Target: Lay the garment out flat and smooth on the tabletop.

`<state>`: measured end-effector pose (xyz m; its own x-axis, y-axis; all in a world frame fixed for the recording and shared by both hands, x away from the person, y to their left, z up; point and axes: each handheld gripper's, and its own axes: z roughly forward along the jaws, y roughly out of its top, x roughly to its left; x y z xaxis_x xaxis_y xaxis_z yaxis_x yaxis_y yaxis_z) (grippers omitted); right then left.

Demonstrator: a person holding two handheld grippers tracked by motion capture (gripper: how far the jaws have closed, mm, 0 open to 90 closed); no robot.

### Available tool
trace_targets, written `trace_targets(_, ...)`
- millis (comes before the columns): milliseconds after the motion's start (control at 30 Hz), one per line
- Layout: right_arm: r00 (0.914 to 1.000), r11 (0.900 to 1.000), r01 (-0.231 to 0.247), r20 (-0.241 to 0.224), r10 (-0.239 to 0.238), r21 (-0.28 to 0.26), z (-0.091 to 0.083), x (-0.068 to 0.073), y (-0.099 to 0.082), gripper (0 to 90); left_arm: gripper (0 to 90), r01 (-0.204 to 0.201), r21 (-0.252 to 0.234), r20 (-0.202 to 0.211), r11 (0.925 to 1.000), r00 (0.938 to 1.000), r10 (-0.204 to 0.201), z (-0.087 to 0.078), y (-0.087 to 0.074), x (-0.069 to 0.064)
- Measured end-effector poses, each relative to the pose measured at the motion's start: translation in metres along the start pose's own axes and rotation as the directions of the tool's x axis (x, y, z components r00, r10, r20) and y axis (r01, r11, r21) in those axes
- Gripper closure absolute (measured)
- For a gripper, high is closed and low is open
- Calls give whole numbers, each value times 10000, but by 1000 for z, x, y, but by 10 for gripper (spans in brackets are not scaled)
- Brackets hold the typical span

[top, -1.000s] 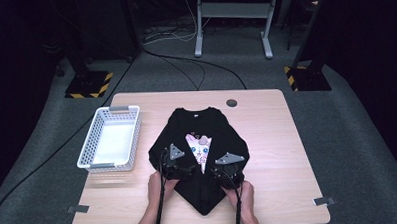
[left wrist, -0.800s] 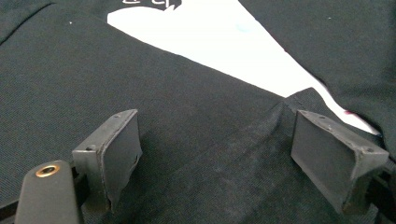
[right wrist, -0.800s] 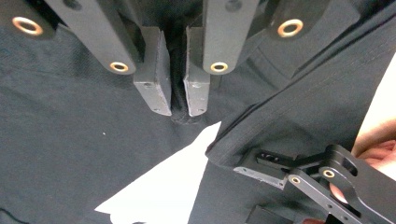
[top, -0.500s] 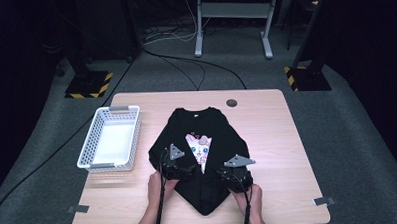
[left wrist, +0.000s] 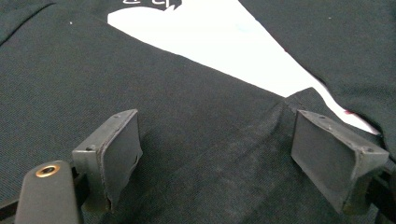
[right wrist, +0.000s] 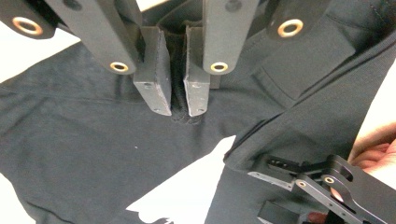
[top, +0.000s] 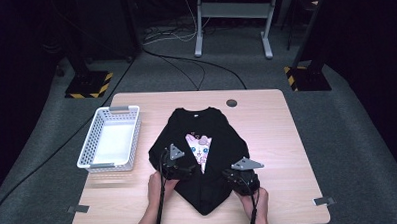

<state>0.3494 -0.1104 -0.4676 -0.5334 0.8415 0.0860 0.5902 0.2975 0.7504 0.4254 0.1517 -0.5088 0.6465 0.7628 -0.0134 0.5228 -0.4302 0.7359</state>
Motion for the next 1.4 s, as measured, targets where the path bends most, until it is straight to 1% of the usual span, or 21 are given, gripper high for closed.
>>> trace_targets(100,9999,9999,-98,-22,98,-31,-4,-3,-2,810,160,-22,-16,-39,10000,10000,22,0,0,-1)
trace_targets(267,10000,10000,-77,19,77,0,-9,-6,-4,810,160,1,-1,-4,10000,10000,-1,0,0,0)
trace_targets(400,9997,9996,-162,204,167,-252,-13,-7,-7,811,160,-7,5,18,10000,10000,7,0,0,0)
trace_targets(567,9993,9990,-303,205,309,-315,-16,-9,-13,812,159,-36,-14,-9,10000,10000,36,0,0,0)
trace_targets(667,9991,9988,-391,177,397,-298,-18,-11,-15,812,159,-20,-5,5,10000,10000,20,0,0,0)
trace_targets(733,9992,9990,-349,177,353,-269,-18,-11,-16,812,159,-24,-8,2,10000,10000,24,0,0,0)
trace_targets(1000,9989,9987,-419,187,425,-273,-25,-15,-21,812,159,-44,-9,-17,10000,10000,44,0,0,0)
trace_targets(1300,9979,9980,-598,249,604,-215,-36,-19,-32,810,159,-14,6,19,10000,10000,14,0,0,0)
trace_targets(1367,9976,9975,-652,235,659,-262,-41,-19,-36,808,159,-14,6,20,10000,10000,14,0,0,0)
trace_targets(1400,9978,9979,-601,252,607,-251,-43,-19,-37,806,159,-18,5,17,10000,10000,18,0,0,0)
